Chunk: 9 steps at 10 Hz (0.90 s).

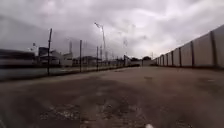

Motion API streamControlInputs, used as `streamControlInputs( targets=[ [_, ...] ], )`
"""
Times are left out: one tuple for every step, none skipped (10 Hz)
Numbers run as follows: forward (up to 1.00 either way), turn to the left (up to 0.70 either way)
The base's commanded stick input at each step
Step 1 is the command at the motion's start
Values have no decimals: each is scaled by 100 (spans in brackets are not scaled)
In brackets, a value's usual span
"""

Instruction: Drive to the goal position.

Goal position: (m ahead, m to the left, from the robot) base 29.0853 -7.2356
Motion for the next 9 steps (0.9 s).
streamControlInputs(
  targets=[
    [100, -4],
    [100, -31],
    [100, -38],
    [100, -17],
    [100, 0],
    [100, 0],
    [100, -11],
    [100, -33],
    [100, 0]
  ],
)
